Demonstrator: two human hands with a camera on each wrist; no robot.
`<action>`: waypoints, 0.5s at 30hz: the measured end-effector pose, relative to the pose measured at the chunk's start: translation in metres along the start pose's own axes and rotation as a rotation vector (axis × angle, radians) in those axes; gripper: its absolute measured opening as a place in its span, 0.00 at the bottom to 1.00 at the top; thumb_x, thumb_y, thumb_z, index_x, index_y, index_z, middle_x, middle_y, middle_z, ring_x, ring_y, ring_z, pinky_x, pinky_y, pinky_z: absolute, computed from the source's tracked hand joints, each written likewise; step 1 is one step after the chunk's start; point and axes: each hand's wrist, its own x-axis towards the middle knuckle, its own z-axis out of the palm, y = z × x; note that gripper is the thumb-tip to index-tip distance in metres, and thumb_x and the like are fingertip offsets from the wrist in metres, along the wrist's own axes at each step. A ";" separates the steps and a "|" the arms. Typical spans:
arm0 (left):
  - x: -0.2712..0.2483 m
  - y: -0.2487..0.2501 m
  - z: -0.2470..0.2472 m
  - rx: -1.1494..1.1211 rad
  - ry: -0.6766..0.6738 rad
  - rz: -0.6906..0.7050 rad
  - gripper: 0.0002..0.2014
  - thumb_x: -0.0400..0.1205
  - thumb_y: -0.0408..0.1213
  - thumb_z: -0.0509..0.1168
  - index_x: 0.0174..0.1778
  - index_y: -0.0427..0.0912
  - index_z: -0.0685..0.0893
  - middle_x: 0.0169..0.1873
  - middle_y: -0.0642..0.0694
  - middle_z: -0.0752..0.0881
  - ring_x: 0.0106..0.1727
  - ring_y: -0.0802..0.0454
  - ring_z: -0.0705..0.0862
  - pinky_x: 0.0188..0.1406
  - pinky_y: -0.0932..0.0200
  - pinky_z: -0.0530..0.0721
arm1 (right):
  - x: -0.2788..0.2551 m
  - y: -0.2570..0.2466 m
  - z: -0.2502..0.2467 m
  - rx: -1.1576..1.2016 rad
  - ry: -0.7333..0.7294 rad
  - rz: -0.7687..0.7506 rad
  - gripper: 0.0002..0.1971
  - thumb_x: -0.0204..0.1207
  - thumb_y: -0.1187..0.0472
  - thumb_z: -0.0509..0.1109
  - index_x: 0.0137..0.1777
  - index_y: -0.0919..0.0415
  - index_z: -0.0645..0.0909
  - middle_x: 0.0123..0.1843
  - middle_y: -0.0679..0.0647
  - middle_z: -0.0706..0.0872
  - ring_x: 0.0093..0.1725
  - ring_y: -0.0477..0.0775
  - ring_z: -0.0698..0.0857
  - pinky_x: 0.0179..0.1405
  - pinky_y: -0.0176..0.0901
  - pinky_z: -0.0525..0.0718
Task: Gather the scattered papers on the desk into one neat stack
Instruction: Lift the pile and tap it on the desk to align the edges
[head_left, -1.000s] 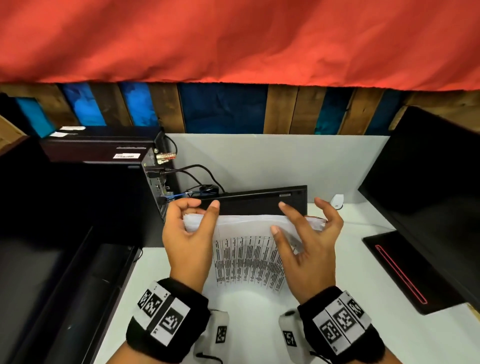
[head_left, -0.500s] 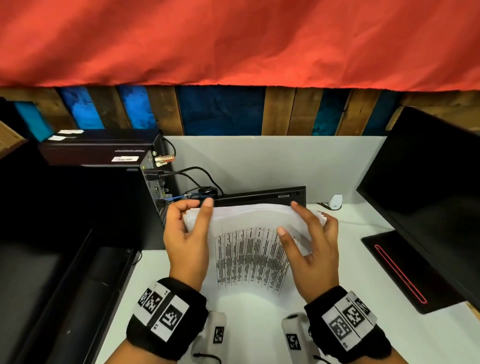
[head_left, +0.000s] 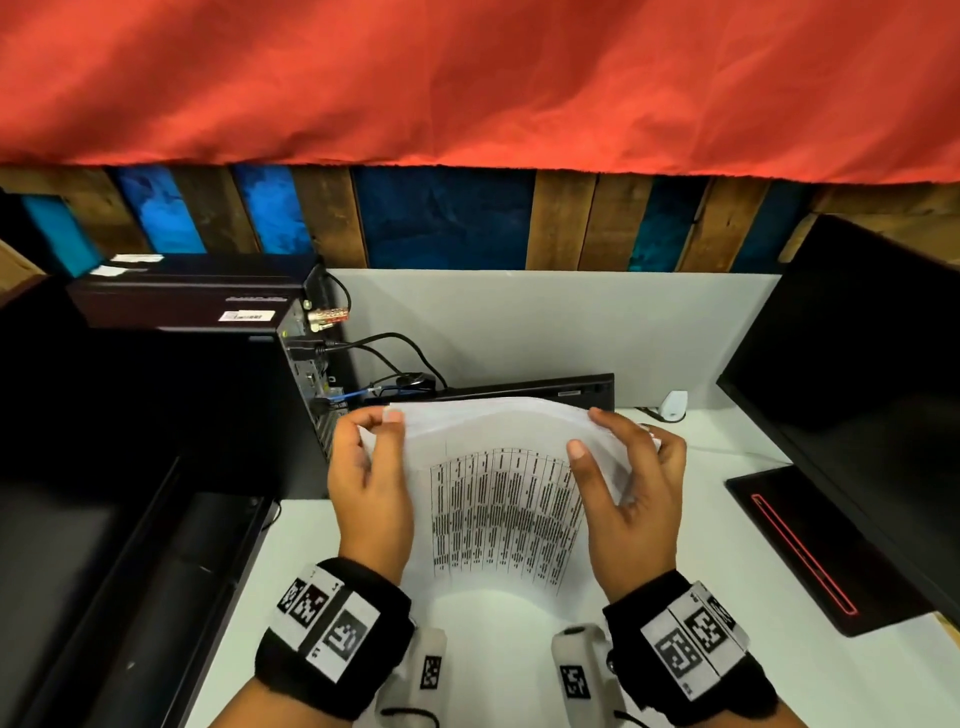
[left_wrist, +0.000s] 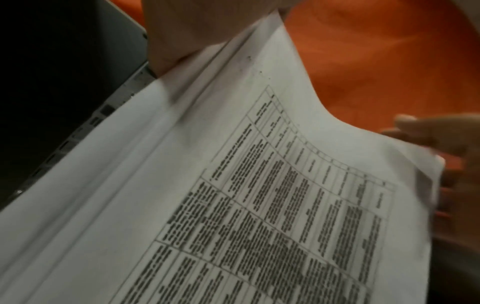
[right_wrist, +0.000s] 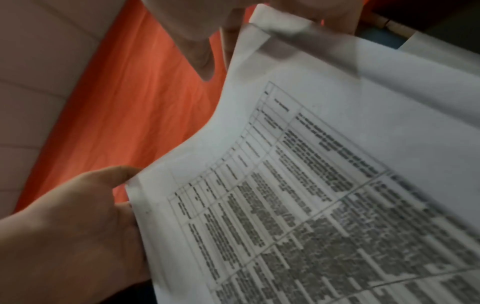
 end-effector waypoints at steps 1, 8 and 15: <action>-0.004 0.002 0.003 -0.005 -0.024 0.021 0.12 0.75 0.52 0.71 0.42 0.49 0.80 0.38 0.50 0.84 0.40 0.55 0.85 0.42 0.55 0.86 | 0.001 -0.003 0.002 0.025 0.020 0.009 0.16 0.71 0.44 0.71 0.60 0.38 0.80 0.56 0.47 0.72 0.59 0.38 0.78 0.60 0.24 0.75; 0.005 -0.004 0.003 0.022 0.115 0.000 0.12 0.73 0.53 0.72 0.38 0.51 0.79 0.37 0.50 0.83 0.39 0.53 0.82 0.44 0.49 0.83 | 0.013 -0.005 0.010 0.202 0.227 0.240 0.19 0.70 0.48 0.76 0.55 0.50 0.73 0.50 0.56 0.84 0.46 0.51 0.85 0.47 0.46 0.86; -0.005 0.002 0.014 0.020 0.090 0.066 0.10 0.78 0.44 0.71 0.46 0.42 0.81 0.38 0.52 0.83 0.38 0.59 0.82 0.43 0.57 0.82 | 0.016 -0.007 0.014 0.256 0.231 0.243 0.16 0.70 0.63 0.77 0.53 0.60 0.74 0.40 0.41 0.80 0.37 0.32 0.82 0.36 0.19 0.76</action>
